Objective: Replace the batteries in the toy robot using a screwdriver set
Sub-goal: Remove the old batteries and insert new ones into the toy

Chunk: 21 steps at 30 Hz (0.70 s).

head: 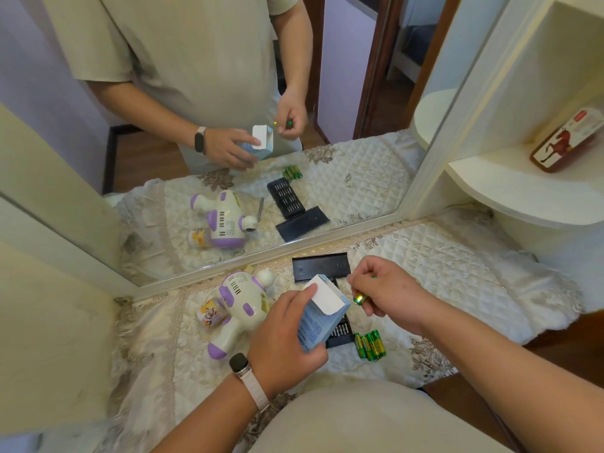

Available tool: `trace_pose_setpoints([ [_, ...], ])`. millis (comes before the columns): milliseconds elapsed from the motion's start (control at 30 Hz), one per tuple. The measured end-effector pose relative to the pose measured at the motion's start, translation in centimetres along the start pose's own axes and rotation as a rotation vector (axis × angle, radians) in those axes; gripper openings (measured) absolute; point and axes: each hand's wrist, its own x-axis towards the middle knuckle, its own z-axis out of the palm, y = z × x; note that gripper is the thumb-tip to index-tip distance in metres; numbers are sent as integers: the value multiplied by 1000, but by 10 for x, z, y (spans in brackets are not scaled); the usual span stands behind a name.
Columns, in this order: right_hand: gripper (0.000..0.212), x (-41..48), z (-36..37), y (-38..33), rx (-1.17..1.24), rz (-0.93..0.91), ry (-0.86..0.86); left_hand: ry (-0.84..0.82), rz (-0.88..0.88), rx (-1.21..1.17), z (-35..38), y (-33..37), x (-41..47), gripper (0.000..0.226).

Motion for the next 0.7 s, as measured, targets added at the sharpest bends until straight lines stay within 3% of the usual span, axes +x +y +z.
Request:
trace_pose_setpoints([
  [167,12,1,0,1,128,3,-129,-32,2,6,0,1,-1,87],
  [267,22,-1,0,1,-38,-45,-127,-34,5,13,1,-1,-2,87],
  [400,10,-3,0,-2,-264,-133,-71,-35,16,20,2,-2,-4,89],
  [567,2,-3,-4,-1,-324,-191,-35,-24,18,8,1,0,-3,89],
  [700,4,-2,0,5,-210,-147,-115,-36,37,24,0,3,-3,90],
])
